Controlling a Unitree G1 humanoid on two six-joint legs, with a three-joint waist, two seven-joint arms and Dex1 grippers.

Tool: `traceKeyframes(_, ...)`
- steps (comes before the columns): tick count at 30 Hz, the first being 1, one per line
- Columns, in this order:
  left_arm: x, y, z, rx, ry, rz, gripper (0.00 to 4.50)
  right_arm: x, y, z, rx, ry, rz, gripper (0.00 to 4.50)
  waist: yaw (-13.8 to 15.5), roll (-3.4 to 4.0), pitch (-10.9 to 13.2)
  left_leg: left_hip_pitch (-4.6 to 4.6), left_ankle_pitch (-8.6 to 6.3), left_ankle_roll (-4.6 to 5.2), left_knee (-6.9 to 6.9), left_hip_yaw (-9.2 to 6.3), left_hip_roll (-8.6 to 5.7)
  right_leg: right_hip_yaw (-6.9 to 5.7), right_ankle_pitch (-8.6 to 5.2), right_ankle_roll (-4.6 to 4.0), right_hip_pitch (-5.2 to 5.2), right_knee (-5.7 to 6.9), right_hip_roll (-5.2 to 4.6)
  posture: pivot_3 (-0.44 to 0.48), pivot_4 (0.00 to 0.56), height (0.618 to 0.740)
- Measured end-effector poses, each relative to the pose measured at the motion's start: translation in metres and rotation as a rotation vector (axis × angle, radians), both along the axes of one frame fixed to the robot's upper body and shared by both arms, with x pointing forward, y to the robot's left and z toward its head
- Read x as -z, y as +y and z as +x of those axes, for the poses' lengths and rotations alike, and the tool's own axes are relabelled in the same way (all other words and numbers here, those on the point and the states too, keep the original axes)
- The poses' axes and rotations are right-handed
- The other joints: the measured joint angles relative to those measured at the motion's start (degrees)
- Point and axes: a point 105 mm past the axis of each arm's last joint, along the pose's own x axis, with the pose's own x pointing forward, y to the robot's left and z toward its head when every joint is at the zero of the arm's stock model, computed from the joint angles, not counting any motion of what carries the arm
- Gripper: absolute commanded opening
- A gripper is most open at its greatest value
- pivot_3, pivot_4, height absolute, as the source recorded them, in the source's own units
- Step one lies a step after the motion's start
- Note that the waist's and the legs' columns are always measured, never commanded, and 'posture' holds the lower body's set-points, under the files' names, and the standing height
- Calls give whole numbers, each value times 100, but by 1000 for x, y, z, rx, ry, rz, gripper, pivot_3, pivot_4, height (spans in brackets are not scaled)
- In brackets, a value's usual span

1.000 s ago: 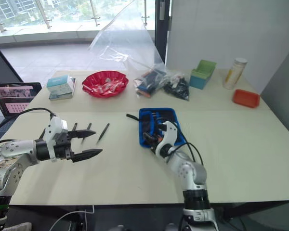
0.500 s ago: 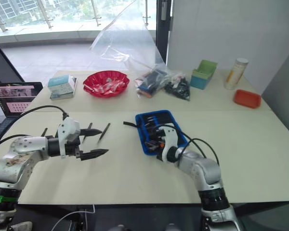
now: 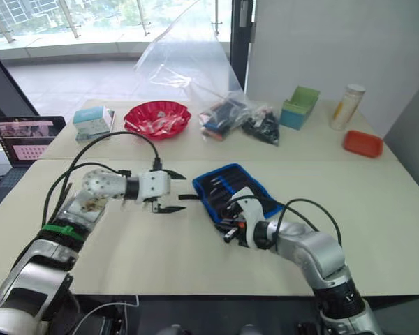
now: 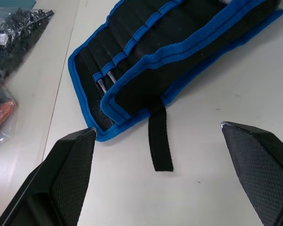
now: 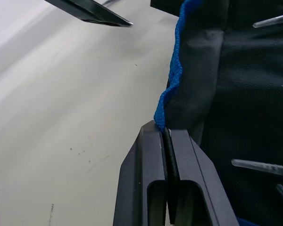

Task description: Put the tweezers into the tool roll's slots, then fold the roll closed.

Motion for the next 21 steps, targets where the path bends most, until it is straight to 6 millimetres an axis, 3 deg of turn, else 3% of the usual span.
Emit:
traceKeyframes(9,1,-20,11,56,-56,19,4500,5,-4,-4,19,24,-11,12,-3,-3,2,-21,-2,4,33,-19,-8,-9,0,4,-4,9,0,0,150,740)
traceKeyframes(12,3,-22,12,74,-65,49,3695,6,-8,-4,23,24,-24,0,-3,-3,2,-21,-2,4,34,-21,-11,-9,0,5,-4,11,-2,0,150,740)
traceKeyframes(21,11,-41,3,167,-20,60,674,6,-23,-4,21,27,-73,0,3,-5,3,-26,-2,4,41,-29,-19,-11,-1,10,-4,14,-5,0,150,740)
